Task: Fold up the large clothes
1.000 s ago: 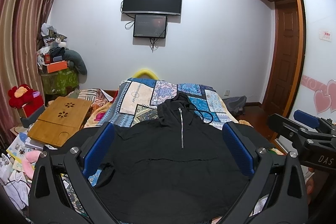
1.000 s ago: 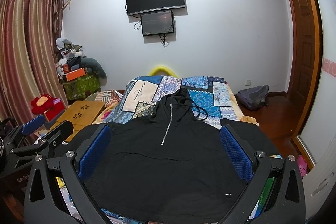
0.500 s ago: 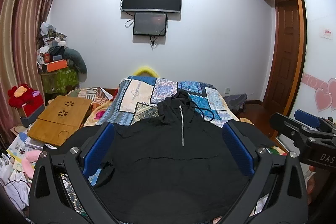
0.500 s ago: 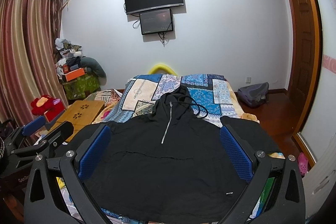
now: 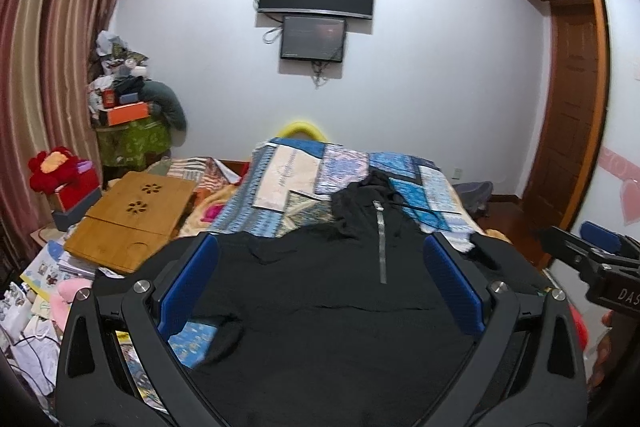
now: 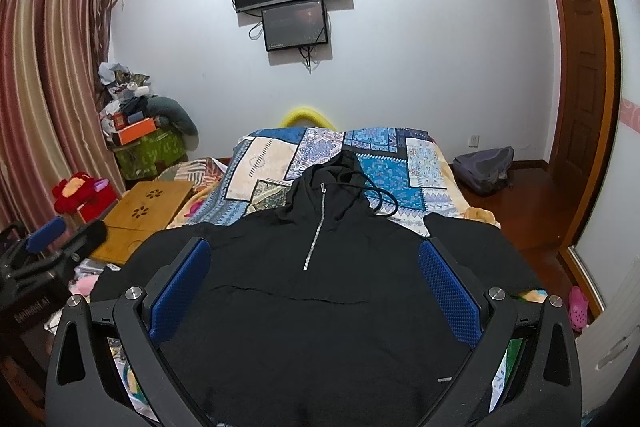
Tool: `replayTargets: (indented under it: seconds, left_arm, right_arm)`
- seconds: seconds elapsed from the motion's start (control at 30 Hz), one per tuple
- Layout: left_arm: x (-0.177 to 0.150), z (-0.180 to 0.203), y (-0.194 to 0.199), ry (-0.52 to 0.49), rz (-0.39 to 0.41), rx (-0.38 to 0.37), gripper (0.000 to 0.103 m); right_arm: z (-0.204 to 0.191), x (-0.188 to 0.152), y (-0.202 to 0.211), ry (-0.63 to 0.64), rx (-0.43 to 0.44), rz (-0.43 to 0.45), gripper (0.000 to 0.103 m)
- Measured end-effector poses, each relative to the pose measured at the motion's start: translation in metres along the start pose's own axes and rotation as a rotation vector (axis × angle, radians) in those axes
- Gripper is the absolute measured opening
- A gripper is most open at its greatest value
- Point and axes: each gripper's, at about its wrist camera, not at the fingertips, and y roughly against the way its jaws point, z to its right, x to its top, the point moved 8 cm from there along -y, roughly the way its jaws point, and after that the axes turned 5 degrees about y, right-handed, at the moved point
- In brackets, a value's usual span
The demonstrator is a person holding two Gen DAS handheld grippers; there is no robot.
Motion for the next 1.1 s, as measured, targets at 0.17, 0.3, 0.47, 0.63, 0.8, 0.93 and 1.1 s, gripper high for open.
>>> replayTargets:
  seconds: [0.17, 0.3, 0.47, 0.63, 0.8, 0.93, 1.1]
  left_arm:
    - [0.011, -0.046, -0.024, 0.017, -0.002, 0.081, 0.103]
    - [0.012, -0.097, -0.05, 0.056, -0.04, 0.154, 0.103]
    - [-0.015, -0.186, -0.094, 0.187, -0.171, 0.232, 0.103]
    - [-0.065, -0.268, -0.125, 0.389, -0.325, 0.271, 0.103]
    - [-0.122, -0.325, -0.151, 0.577, -0.461, 0.298, 0.098]
    - [-0.159, -0.343, -0.166, 0.689, -0.547, 0.276, 0.092]
    - [-0.191, -0.354, -0.184, 0.888, -0.587, 0.181, 0.086]
  right_arm:
    - [0.001, 0.007, -0.023, 0.022, -0.015, -0.014, 0.103]
    - [0.003, 0.013, -0.041, 0.068, -0.041, -0.03, 0.103]
    - [0.004, 0.014, -0.068, 0.091, -0.038, -0.068, 0.103]
    - [0.002, 0.003, -0.101, 0.08, -0.031, -0.147, 0.103]
    - [-0.001, -0.021, -0.134, 0.065, -0.011, -0.26, 0.103]
    - [-0.005, -0.039, -0.155, 0.074, -0.003, -0.345, 0.103]
    - [-0.013, -0.057, -0.17, 0.105, 0.008, -0.422, 0.103]
